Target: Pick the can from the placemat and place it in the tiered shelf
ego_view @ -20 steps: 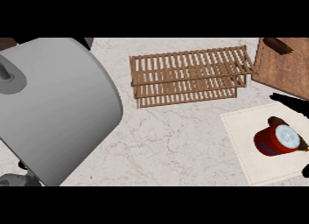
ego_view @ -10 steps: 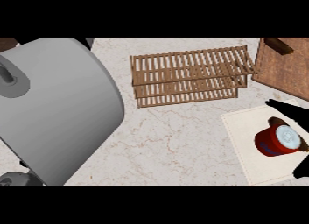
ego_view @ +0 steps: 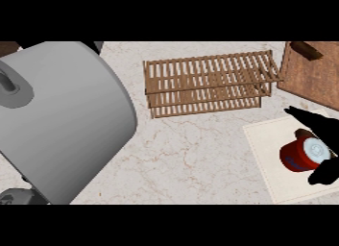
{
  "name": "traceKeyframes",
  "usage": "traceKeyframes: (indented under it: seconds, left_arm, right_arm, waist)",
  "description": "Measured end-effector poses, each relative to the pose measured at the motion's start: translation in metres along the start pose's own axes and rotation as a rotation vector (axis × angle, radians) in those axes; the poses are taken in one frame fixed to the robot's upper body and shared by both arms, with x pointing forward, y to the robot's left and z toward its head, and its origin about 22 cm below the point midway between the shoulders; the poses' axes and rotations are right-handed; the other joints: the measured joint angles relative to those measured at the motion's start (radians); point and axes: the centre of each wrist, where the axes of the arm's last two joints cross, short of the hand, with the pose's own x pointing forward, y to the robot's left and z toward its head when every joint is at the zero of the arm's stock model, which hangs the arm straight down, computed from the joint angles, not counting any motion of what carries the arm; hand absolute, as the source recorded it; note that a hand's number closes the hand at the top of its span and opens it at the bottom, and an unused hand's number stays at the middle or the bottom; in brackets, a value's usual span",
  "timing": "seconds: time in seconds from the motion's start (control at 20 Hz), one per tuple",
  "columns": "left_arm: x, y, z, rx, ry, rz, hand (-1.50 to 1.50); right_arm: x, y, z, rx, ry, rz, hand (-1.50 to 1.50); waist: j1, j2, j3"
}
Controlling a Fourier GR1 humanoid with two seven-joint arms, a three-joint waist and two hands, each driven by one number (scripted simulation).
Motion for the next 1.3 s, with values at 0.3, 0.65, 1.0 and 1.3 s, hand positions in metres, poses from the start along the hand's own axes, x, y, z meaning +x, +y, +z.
traceKeyframes:
  seconds: [0.3,0.65,1.0,1.3]
  left_arm:
    - [-0.001,-0.003,0.001,0.007,-0.005,-0.005,0.00]
    - [0.000,-0.001,0.000,0.009,0.002,-0.003,0.00]
    - [-0.001,-0.002,-0.002,0.005,-0.006,-0.006,0.00]
    - [-0.002,0.000,-0.001,0.012,-0.004,-0.008,0.00]
  right_arm:
    - [0.003,0.018,-0.011,-0.020,-0.030,-0.021,-1.50]
    - [0.000,0.025,-0.020,0.006,-0.072,-0.002,1.50]
    - [0.000,0.031,-0.022,0.113,-0.169,0.123,1.50]
    - [0.001,0.037,-0.014,0.072,-0.258,0.087,1.50]
  waist:
    - [0.000,-0.002,-0.001]
    - [-0.001,-0.008,-0.009]
    - [0.000,-0.011,-0.012]
    - [-0.007,-0.010,-0.010]
